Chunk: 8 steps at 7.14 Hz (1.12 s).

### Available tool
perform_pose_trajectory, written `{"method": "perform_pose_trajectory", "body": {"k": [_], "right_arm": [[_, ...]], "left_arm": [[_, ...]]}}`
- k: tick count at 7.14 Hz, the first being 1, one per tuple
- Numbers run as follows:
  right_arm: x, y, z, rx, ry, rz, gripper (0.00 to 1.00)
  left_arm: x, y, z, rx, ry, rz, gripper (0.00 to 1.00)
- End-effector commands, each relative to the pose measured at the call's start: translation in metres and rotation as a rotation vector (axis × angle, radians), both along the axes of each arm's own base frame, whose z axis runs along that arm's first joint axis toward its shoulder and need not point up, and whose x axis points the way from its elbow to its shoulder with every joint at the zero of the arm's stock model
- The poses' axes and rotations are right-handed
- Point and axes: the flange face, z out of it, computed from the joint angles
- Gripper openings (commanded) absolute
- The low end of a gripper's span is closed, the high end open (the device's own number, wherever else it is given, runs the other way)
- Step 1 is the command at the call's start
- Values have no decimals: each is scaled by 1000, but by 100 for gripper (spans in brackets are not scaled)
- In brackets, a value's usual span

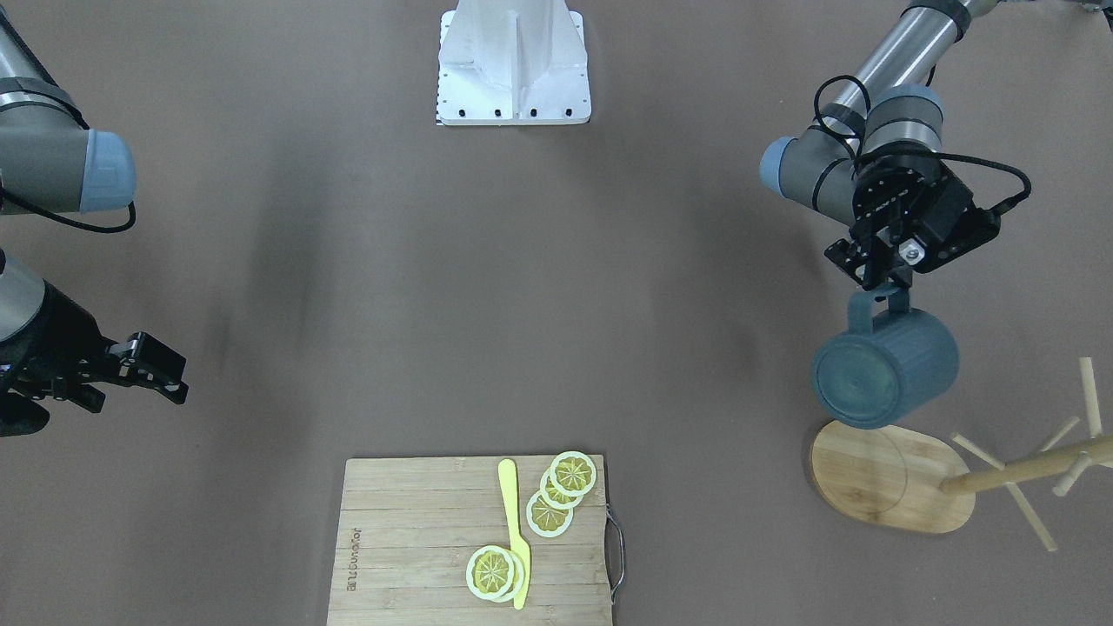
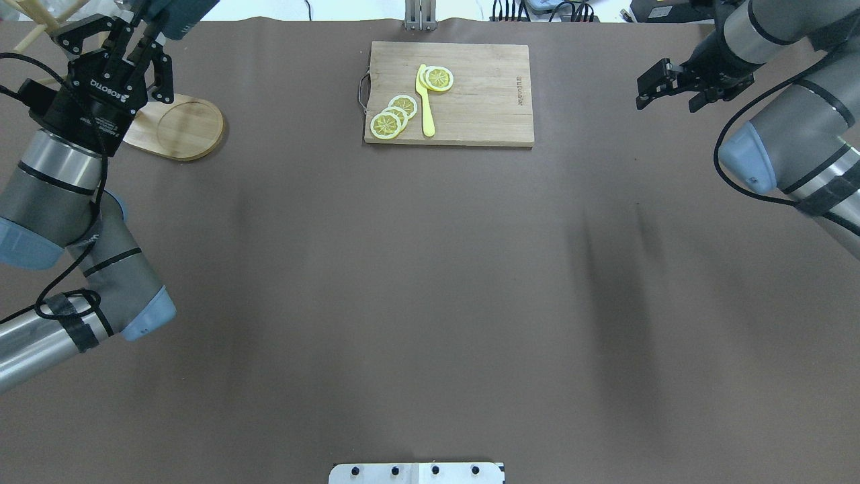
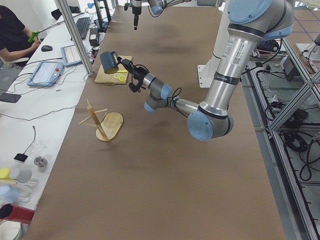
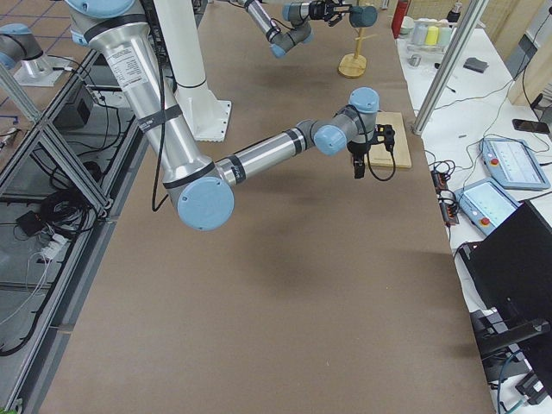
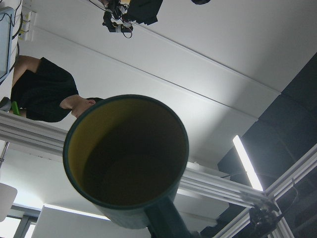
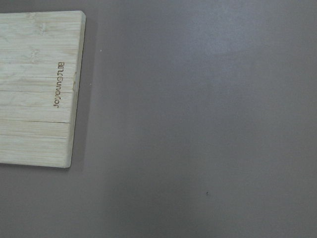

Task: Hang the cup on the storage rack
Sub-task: 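Hook the mug handle onto a rack branch with the left gripper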

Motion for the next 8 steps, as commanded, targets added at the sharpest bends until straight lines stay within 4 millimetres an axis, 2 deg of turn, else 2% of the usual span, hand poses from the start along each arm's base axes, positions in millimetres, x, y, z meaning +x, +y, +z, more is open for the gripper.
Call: {"method": "perform_pose_trajectory", "body": {"k": [1, 3, 5, 8], "right_arm": [[-5, 1, 0, -2, 1, -2, 99], [-6, 2, -1, -1, 0, -4, 99], [-6, 2, -1, 0, 0, -3, 99], [-7, 2, -1, 0, 0, -5, 99]], "left_arm": [[-19, -23, 27, -54, -1, -32, 0], [-38, -43, 48, -93, -41, -79, 0], [-34, -55, 58, -128, -71, -92, 0], [-29, -75, 51, -183, -119, -110, 0]]}}
